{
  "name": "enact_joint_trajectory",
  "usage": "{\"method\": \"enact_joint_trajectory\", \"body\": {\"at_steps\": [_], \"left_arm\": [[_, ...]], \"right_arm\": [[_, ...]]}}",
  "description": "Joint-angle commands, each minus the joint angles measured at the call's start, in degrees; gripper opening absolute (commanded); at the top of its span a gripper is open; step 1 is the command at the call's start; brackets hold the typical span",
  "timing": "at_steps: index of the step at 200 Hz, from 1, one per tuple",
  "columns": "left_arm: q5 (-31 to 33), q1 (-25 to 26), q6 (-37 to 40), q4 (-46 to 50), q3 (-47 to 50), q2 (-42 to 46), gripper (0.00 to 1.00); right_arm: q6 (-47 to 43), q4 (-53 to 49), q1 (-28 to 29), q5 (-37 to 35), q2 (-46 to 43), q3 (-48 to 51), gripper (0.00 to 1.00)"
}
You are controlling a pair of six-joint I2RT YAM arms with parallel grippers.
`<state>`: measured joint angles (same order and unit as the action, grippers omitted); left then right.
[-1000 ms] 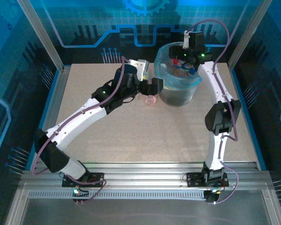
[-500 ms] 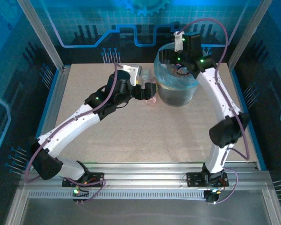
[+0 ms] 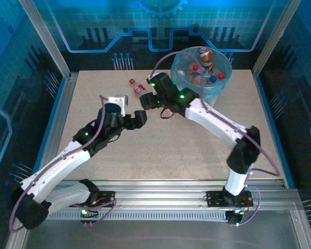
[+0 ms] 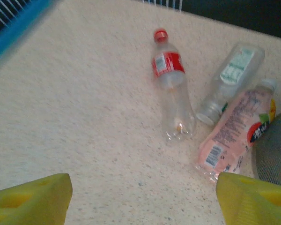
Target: Put the plastic bottles in the bin
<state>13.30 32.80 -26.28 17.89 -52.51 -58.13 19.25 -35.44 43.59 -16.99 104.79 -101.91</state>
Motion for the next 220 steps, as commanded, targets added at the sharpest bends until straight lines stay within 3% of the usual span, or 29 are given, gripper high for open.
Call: {"method": "enact_joint_trajectory", "body": {"at_steps": [1,41,87,139,188,220], "left_arm": [[4.5,-0.8,-2.3,1.6,3.0,5.9,0.97],[7.3,-1.5,-3.2,6.3,7.7,13.7,0.99],[7.5,-1.8,-3.4,10.3,8.8,17.0,0.99],[7.5,-1.9,-3.2,10.2,9.5,17.1,0.99],[6.7,-2.0,-3.0,8.9,8.7,14.9,0.99],[6.4,-2.1,-3.2,8.1,8.2,13.8,0.99]], "right_arm": [[-1.0,-5.6,0.3,-4.7,7.4,-8.3,0.82],[-3.0,-12.0,0.1,-5.9,23.6,-23.4,0.83],[-4.6,-19.2,-1.0,-7.5,38.5,-41.5,0.85],[-3.7,-14.6,-3.4,-4.3,45.2,-43.8,0.86],[-6.8,-12.1,-4.0,-5.8,49.5,-46.5,0.87],[-6.5,-14.1,-4.2,-5.0,50.6,-48.0,0.79]]}}
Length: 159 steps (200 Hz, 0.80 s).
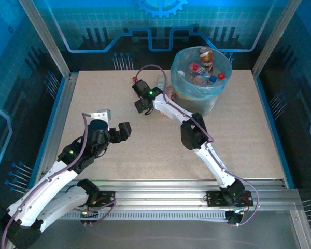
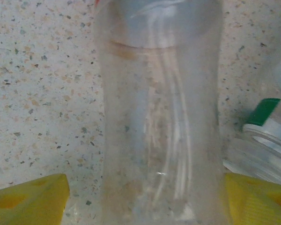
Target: Put the plastic bottles in the bin
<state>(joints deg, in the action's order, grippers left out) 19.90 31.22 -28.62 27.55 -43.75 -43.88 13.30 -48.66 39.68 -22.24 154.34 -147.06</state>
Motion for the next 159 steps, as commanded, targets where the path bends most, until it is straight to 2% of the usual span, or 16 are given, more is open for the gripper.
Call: {"method": "enact_joint_trajectory", "body": {"at_steps": [1,37,65,127,159], "left_arm": [[-0.2,-0.5,-0.9,-1.5,-0.5,-0.5,0.99],[-0.5,-0.5,-1.4,-1.9,-0.8,-0.9,0.99],[-0.6,-0.5,-1.7,-1.6,-1.2,-0.9,0.99],[-0.7,-0.5,-0.9,-2.7,-1.5,-1.2,0.98],[-1.4,-0.6,-0.6,-4.4,-2.5,-2.7,0.98]], "right_arm": [[-0.5,-1.0,-0.3,0.3,1.1,-2.9,0.79],[0.7,-2.3,0.6,0.5,-2.1,0.8,0.63],[2.0,-2.3,1.9,0.4,-7.6,7.6,0.56],[6.7,5.7,6.6,0.9,-28.4,39.7,0.57],[8.4,10.9,8.5,1.6,-36.4,54.4,0.58]]}}
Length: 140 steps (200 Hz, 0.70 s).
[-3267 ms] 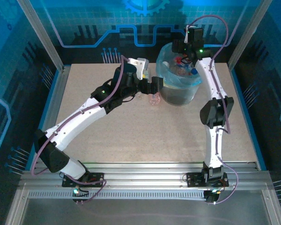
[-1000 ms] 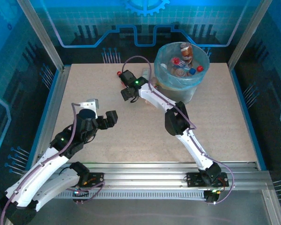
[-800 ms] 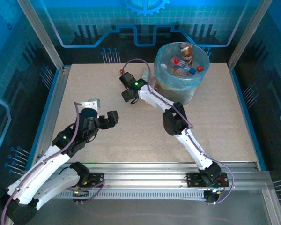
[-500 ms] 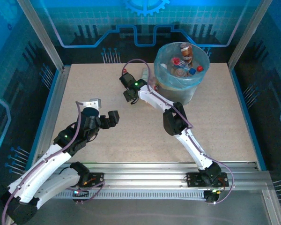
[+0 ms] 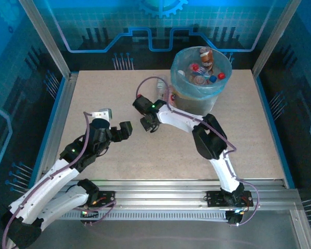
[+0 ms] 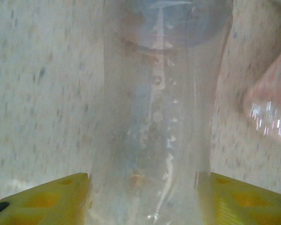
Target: Put the plastic bottles in the bin
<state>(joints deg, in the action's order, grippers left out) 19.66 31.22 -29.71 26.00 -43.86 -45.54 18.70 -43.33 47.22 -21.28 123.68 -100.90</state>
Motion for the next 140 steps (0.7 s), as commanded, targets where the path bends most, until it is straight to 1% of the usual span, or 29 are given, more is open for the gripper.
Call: {"method": "enact_joint_trajectory", "body": {"at_steps": [1,10,28,46,64,85,109,140], "left_arm": [[-1.2,-0.6,0.4,-3.0,-2.4,-1.0,0.98],[-1.4,-0.6,0.5,-3.3,-2.7,-1.6,0.98],[-1.8,-0.6,0.4,-3.8,-3.2,-2.4,0.98],[-2.4,-0.6,0.4,-4.1,-3.6,-3.2,0.98],[-2.9,-0.6,0.4,-4.5,-3.6,-3.8,0.98],[-3.2,-0.6,0.1,-4.8,-3.8,-4.3,0.98],[-3.4,-0.6,-0.3,-4.9,-3.6,-4.2,0.98],[-3.2,-0.6,-0.5,-4.4,-2.8,-3.0,0.98]], "right_arm": [[3.1,5.8,1.0,0.7,-5.8,8.7,0.58],[3.7,7.6,1.4,0.8,-7.5,12.1,0.59],[4.8,10.3,2.3,0.3,-9.7,17.1,0.65],[4.9,12.4,3.5,-1.6,-10.8,19.4,0.70],[5.1,13.8,3.6,-1.6,-11.2,20.3,0.75],[4.7,13.3,3.6,-1.7,-10.5,18.3,0.83],[3.5,11.6,3.4,-3.2,-8.5,14.0,0.88],[3.2,8.4,2.0,-2.9,-4.6,7.4,0.95]]}}
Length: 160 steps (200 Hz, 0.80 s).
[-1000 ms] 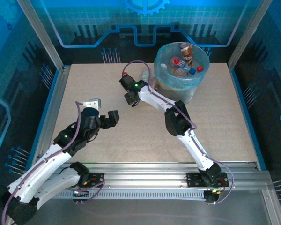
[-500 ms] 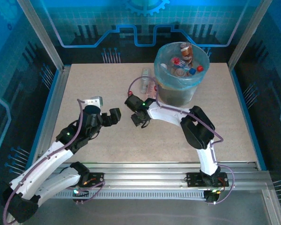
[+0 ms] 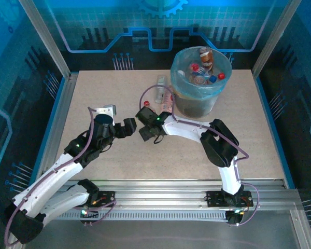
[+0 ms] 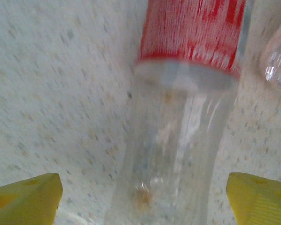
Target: Put the plastic bottles in the bin
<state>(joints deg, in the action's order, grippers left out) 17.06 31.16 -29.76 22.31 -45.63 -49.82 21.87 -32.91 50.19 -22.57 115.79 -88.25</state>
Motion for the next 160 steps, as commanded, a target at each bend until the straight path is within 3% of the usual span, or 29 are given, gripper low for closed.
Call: {"method": "enact_joint_trajectory", "body": {"at_steps": [1,64,132,160], "left_arm": [[-0.6,-0.5,-0.5,-0.7,-1.0,1.4,0.98],[0.0,-0.6,-0.5,0.8,-0.2,3.3,0.98],[-0.1,-0.7,-0.8,-0.1,0.7,3.5,0.98],[0.3,-0.7,0.0,-0.2,-0.2,3.5,0.99]], "right_arm": [[0.0,-2.2,-1.0,-1.7,3.4,-5.4,0.96],[0.9,-6.0,-4.1,1.5,11.3,-14.7,0.90],[-0.5,-5.3,-4.7,4.3,8.8,-14.0,0.62],[-2.4,-3.7,-4.8,5.6,3.7,-13.2,0.58]]}}
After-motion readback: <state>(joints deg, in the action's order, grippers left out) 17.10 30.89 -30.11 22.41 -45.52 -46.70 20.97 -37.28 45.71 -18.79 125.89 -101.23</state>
